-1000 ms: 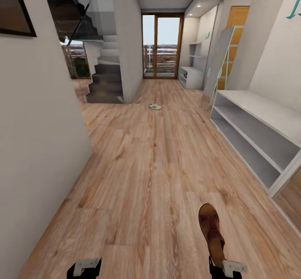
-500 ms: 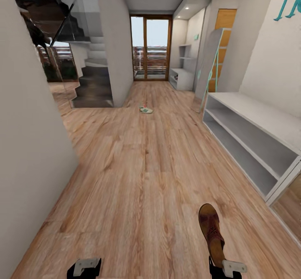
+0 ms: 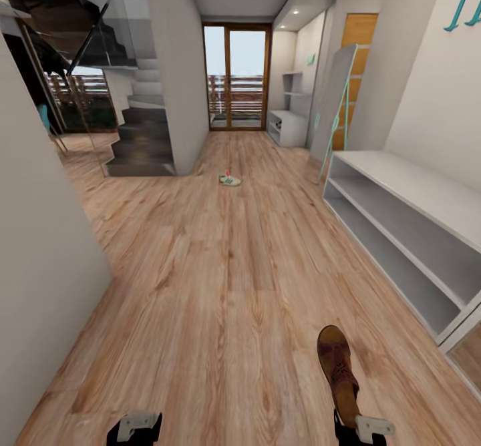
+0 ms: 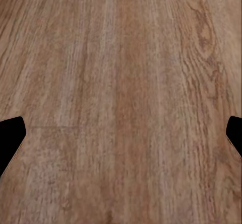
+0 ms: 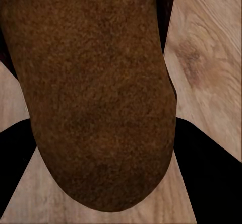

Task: Pick up the two gym shoes and the two sandals from the corridor floor and place them onto the hallstand (shoe rack) in the corridor, making sure they are on the rack and not on the floor. Arrange them so the two gym shoes are next to each other and the two sandals are next to each other.

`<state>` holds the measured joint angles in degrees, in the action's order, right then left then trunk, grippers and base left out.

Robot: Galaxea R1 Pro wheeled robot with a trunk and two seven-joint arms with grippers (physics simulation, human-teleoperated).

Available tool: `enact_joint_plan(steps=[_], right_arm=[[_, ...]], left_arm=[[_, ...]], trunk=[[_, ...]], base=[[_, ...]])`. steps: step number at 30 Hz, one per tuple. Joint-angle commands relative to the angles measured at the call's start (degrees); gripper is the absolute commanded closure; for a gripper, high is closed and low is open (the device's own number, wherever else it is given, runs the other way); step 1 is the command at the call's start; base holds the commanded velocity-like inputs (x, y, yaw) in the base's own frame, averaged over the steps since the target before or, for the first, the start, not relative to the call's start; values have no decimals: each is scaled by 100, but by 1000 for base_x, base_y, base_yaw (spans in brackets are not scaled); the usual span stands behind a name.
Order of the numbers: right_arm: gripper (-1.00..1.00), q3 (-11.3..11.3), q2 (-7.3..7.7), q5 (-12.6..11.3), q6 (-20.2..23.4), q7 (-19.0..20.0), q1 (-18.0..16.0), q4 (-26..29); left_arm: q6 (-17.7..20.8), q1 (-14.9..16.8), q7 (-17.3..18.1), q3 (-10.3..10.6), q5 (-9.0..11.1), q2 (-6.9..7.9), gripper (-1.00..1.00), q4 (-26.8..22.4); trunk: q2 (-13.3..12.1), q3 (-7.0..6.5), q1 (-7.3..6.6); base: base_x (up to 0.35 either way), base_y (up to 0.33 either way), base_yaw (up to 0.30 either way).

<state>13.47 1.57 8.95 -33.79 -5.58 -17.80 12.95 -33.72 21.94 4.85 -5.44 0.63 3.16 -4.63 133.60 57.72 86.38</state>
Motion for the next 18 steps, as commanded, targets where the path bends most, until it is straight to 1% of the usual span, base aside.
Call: enact_joint_plan(steps=[1,18], right_arm=[[100,13,0,63,-13,-40,-4,-4],[100,6,-7,63,-13,-40,-4,-10]], left_arm=[[-12,3,51,-48,7,0,-100,5],[-12,3,51,-49,8,0,-100,5]], trunk=[[2,5,2],[2,5,2]], base=[[340,0,-1],[340,0,0]])
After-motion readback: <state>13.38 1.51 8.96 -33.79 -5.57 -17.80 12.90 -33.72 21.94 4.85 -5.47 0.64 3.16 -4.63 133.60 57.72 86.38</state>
